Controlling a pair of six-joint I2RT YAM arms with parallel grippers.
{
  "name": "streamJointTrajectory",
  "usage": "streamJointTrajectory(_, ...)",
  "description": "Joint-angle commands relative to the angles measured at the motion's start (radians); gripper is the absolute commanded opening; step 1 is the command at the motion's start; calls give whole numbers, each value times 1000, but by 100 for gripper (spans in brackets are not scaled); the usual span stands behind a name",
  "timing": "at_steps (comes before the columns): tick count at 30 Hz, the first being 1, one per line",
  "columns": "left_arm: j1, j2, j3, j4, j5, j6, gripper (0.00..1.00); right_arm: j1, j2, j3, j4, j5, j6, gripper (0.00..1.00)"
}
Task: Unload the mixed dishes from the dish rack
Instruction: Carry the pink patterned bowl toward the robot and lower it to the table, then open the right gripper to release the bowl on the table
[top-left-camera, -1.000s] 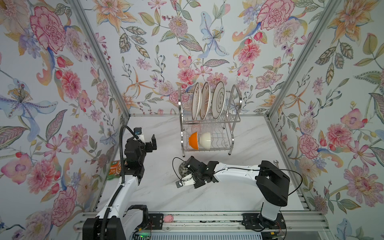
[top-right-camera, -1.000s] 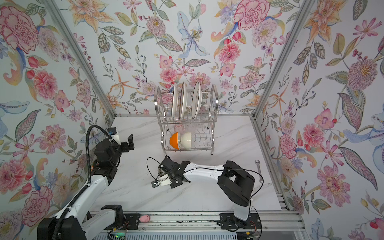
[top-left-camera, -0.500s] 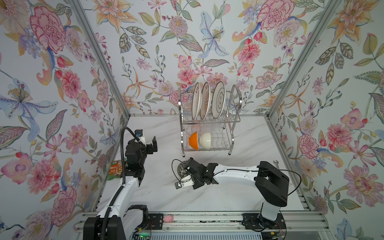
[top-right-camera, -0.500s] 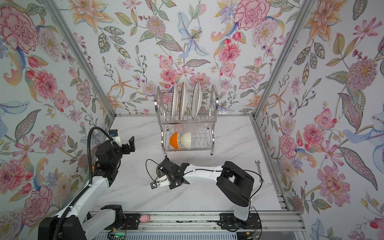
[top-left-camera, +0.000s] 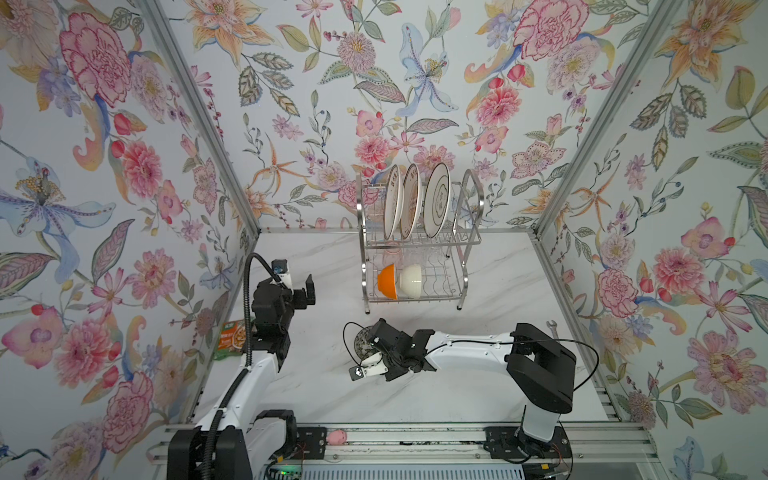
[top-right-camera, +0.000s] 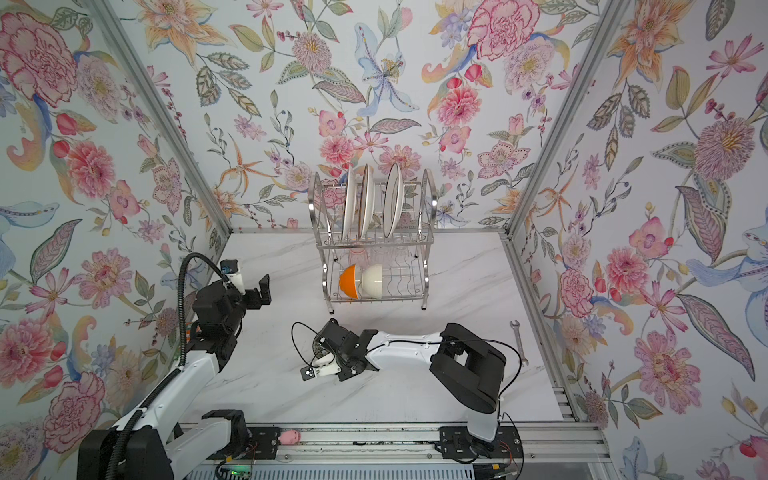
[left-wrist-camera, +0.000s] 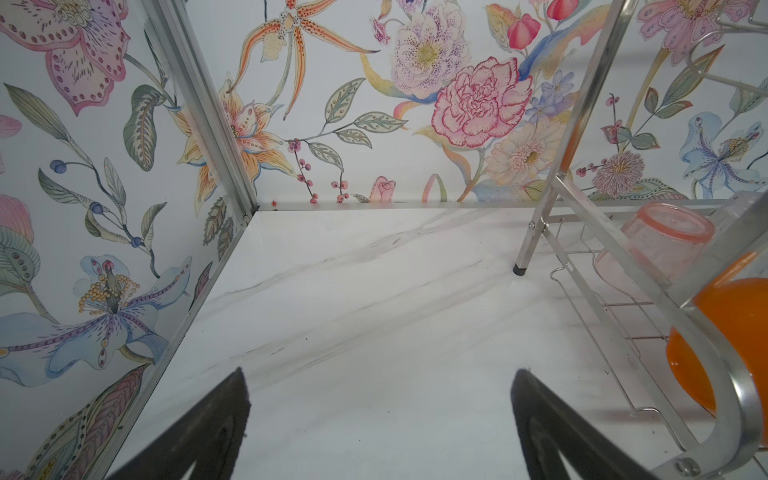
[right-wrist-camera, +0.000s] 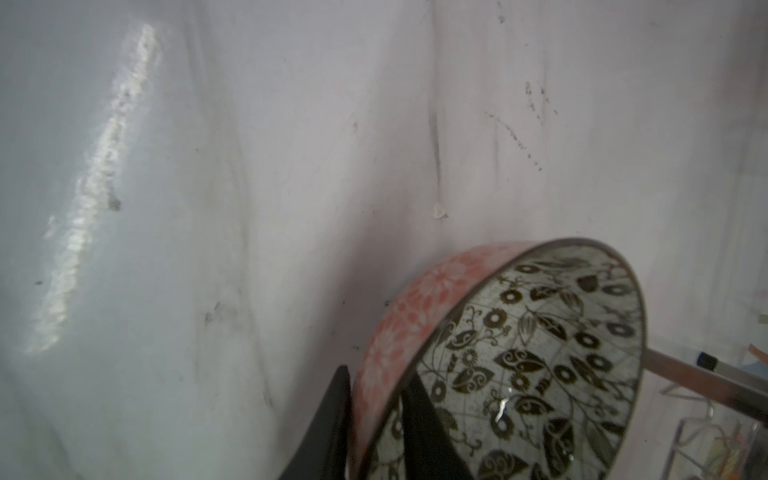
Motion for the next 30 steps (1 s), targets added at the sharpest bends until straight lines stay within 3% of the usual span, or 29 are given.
streamJointTrajectory(1, 12, 0, 33, -15, -5, 26, 99, 6, -6, -24, 18, 7, 13, 28)
streamJointTrajectory(8, 12, 6, 42, -15, 4, 23, 99, -2, -52, -35, 32, -14, 42, 42)
streamJointTrajectory(15, 11, -11, 79, -41, 33, 44, 99, -13, -128, -42, 51, -52, 68, 48)
streamJointTrajectory(22, 10, -88, 89, -2, 285, 131, 99, -59, -277, -74, 123, -98, 120, 49)
streamJointTrajectory(27, 9, -123, 102, -12, 374, 173, 99, -173, -405, -141, 248, -247, 300, 49)
streamJointTrajectory(30, 8, -144, 101, -24, 409, 184, 99, -226, -473, -213, 347, -276, 388, 49)
